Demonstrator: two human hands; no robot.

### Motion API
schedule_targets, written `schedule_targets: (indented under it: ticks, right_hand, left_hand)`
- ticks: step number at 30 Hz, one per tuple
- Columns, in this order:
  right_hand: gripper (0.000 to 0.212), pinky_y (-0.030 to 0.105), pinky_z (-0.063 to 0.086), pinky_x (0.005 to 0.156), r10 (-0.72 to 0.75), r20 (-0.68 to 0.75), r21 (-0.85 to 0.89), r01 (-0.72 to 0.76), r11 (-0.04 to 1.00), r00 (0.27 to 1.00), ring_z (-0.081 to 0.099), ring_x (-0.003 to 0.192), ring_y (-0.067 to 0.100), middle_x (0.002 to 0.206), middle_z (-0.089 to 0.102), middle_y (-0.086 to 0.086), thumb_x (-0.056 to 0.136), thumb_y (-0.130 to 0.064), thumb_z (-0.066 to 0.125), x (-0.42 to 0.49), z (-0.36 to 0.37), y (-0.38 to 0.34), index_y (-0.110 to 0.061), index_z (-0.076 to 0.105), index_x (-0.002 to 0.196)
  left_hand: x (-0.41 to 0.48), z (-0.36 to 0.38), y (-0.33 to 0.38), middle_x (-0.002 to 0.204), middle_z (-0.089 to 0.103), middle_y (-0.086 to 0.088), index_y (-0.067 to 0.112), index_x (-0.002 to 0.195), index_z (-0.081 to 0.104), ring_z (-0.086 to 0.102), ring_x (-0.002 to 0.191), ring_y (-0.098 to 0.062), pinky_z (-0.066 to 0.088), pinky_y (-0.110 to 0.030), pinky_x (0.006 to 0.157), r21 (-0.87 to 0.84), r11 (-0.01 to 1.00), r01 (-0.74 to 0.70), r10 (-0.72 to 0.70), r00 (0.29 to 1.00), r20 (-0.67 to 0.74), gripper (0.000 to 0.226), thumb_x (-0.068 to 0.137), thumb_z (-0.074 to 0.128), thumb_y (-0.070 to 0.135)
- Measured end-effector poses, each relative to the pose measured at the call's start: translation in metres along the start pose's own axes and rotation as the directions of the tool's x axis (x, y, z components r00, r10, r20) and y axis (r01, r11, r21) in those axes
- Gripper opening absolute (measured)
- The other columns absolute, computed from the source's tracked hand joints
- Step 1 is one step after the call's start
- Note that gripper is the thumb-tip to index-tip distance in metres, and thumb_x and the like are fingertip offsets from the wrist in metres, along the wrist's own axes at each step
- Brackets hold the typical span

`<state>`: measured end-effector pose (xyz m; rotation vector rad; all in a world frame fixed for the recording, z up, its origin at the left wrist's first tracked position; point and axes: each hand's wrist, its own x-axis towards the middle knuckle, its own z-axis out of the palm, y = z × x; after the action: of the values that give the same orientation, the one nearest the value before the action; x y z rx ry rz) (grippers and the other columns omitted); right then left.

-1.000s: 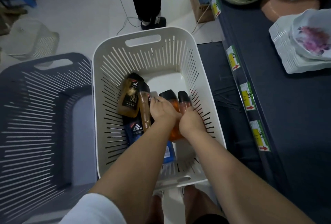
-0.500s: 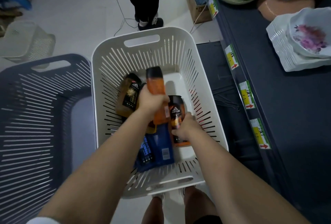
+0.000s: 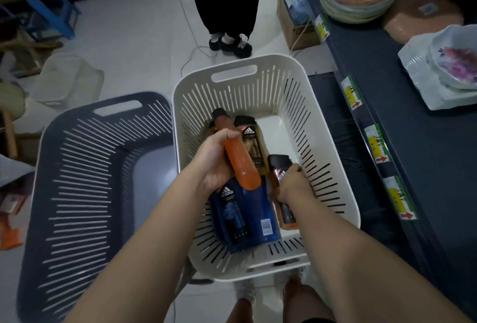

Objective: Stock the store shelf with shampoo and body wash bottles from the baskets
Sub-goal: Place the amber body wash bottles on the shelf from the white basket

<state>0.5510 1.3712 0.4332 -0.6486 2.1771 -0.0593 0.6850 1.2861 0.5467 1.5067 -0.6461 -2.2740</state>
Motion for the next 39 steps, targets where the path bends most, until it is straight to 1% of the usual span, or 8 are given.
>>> schedule_targets:
  ticks: [2,6,8,11,16,19,27,39]
  right_hand:
    - [0.1,0.04,0.051,0.089,0.017,-0.015,0.01,-0.017,1.0,1.0,0.055,0.116,0.034,0.127,0.053,0.017,0.061,-0.03,0.087,-0.002,0.002,0.003,-0.003,0.029,0.136]
    - [0.067,0.031,0.046,0.07,0.001,-0.045,0.214,0.008,0.977,0.999,0.058,0.085,0.029,0.091,0.057,0.006,0.068,-0.038,0.08,-0.014,-0.019,-0.005,-0.009,0.049,0.121]
    - [0.076,0.032,0.05,0.072,-0.047,-0.113,0.28,0.077,0.957,0.993,0.058,0.083,0.027,0.095,0.059,0.005,0.06,-0.046,0.082,-0.028,-0.033,-0.011,-0.01,0.048,0.118]
    - [0.08,0.035,0.05,0.075,-0.158,-0.266,0.319,0.242,0.917,0.951,0.059,0.091,0.026,0.108,0.057,0.004,0.057,-0.047,0.084,-0.063,-0.061,-0.025,-0.016,0.04,0.117]
    - [0.074,0.031,0.042,0.069,-0.17,-0.551,0.341,0.406,0.848,0.817,0.051,0.084,0.017,0.102,0.051,-0.004,0.061,-0.051,0.081,-0.146,-0.12,-0.028,-0.022,0.035,0.111]
    - [0.076,0.034,0.047,0.073,-0.073,-0.696,0.351,0.427,0.833,0.715,0.057,0.093,0.02,0.108,0.055,-0.004,0.058,-0.054,0.08,-0.193,-0.154,-0.003,-0.023,0.036,0.111]
    - [0.07,0.037,0.052,0.074,0.222,-0.884,0.408,0.446,0.797,0.412,0.061,0.088,0.017,0.104,0.057,-0.008,0.057,-0.052,0.08,-0.309,-0.219,0.11,-0.027,0.037,0.106]
    - [0.07,0.031,0.046,0.066,0.541,-0.832,0.549,0.319,0.772,0.123,0.057,0.084,0.013,0.106,0.057,-0.009,0.061,-0.046,0.084,-0.406,-0.229,0.298,-0.03,0.033,0.107]
  left_hand:
    - [-0.006,0.001,0.003,0.111,0.06,-0.016,0.008,0.114,0.055,0.058,0.103,-0.032,0.05,-0.048,0.089,0.054,0.998,-0.025,0.025,1.0,0.002,0.025,0.094,0.056,0.022]
    - [-0.022,-0.002,0.008,0.106,0.062,-0.012,0.012,0.104,0.057,0.061,0.098,-0.029,0.053,-0.046,0.085,0.192,0.98,-0.053,0.055,0.998,-0.005,0.025,0.088,0.064,0.031]
    - [-0.033,-0.001,0.009,0.109,0.061,-0.012,0.013,0.109,0.057,0.061,0.097,-0.029,0.053,-0.047,0.085,0.249,0.964,-0.096,0.098,0.995,0.005,0.032,0.086,0.066,0.034]
    - [-0.055,0.009,0.018,0.109,0.063,-0.009,0.015,0.125,0.042,0.066,0.088,-0.024,0.056,-0.039,0.065,0.333,0.915,-0.23,0.251,0.968,-0.023,0.055,0.083,0.072,0.033]
    - [-0.093,0.043,0.04,0.109,0.059,0.0,0.025,0.123,0.035,0.064,0.095,-0.021,0.055,-0.046,0.084,0.565,0.624,-0.539,0.577,0.806,0.132,0.065,0.077,0.08,0.033]
    - [-0.121,0.085,0.042,0.101,0.059,0.009,0.024,0.122,0.039,0.06,0.089,-0.009,0.051,-0.032,0.077,0.539,0.491,-0.684,0.659,0.696,0.283,0.061,0.077,0.08,0.032]
    - [-0.187,0.21,0.006,0.103,0.062,-0.002,0.02,0.121,0.041,0.062,0.098,-0.022,0.05,-0.041,0.087,0.403,0.492,-0.772,0.455,0.622,0.637,0.057,0.078,0.078,0.017]
    - [-0.264,0.373,-0.155,0.123,0.053,0.002,0.024,0.134,0.027,0.056,0.107,-0.011,0.045,-0.024,0.083,0.173,0.335,-0.926,0.204,0.251,0.946,0.07,0.083,0.076,0.029]
